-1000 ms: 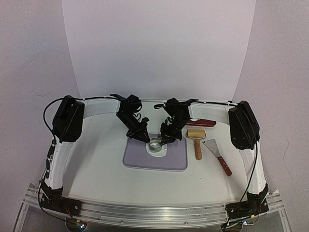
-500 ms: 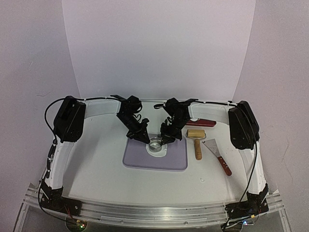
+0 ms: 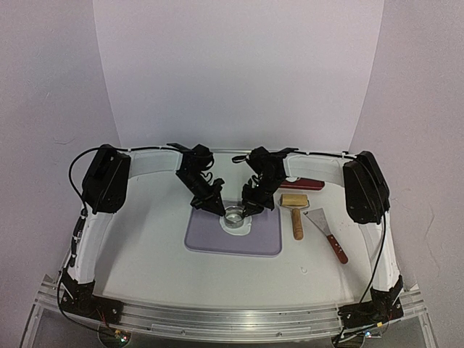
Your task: Roll out the dumpling wrappers from the dough
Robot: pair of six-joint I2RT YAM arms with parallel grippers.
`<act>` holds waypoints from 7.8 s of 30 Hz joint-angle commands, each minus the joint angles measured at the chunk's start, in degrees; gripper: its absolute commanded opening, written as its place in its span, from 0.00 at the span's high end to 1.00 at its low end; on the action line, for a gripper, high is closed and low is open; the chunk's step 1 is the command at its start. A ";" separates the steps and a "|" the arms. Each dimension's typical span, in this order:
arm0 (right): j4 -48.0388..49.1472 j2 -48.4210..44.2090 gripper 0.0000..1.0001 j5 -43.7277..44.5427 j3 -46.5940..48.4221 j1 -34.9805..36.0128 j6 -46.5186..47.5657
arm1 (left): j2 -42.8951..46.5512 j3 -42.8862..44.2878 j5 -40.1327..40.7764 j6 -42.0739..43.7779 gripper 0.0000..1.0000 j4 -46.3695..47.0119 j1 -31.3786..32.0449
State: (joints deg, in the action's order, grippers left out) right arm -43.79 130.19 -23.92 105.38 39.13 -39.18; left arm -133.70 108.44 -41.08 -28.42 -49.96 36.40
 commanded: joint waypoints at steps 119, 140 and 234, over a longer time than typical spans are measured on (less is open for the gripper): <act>-15.45 2.34 1.00 -2.54 -4.70 8.11 -8.64 | -14.87 20.40 2.71 0.11 0.95 -16.01 -2.83; -19.48 14.86 1.00 12.07 26.28 0.50 -1.08 | -4.73 -1.63 0.70 -2.07 0.95 -10.57 0.99; -20.50 4.56 1.00 12.89 4.96 -0.48 -1.68 | -9.93 14.67 7.42 0.73 0.95 -15.00 0.00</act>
State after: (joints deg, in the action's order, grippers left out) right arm -54.08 130.90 -19.55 108.06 41.79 -41.62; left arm -139.01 116.39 -41.85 -28.56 -61.24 38.18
